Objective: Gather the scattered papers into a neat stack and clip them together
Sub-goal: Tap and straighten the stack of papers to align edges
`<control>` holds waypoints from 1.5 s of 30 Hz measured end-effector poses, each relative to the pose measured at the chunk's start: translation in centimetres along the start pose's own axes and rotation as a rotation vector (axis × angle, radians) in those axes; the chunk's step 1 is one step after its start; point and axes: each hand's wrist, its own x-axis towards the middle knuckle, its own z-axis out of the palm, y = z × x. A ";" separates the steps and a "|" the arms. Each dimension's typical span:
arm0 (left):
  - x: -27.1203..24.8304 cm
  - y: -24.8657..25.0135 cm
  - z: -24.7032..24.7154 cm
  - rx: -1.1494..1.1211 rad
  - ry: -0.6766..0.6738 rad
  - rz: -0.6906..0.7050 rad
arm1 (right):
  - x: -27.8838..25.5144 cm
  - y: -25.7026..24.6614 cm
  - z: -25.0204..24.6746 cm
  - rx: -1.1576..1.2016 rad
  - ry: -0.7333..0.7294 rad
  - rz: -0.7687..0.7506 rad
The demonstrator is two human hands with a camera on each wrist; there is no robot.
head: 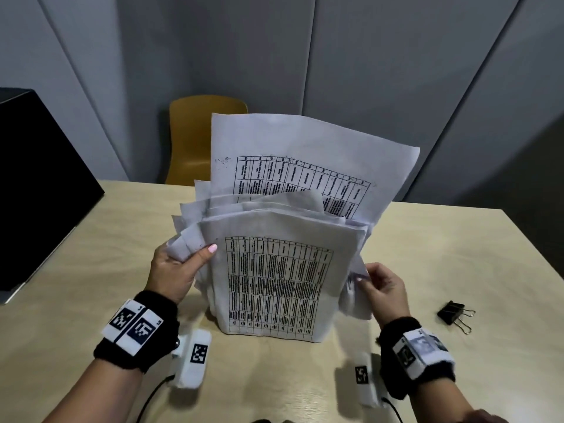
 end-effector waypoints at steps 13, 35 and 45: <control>0.0 -0.2 -0.9 -0.147 -0.074 -0.088 | -0.9 0.0 2.5 -0.021 -0.327 0.287; 0.8 -1.5 -1.6 -0.266 -0.198 -0.244 | 2.2 -5.1 1.3 0.165 -0.411 -0.018; -0.2 2.8 1.8 -0.153 0.050 0.141 | -0.1 -8.1 3.3 0.270 -0.187 -0.369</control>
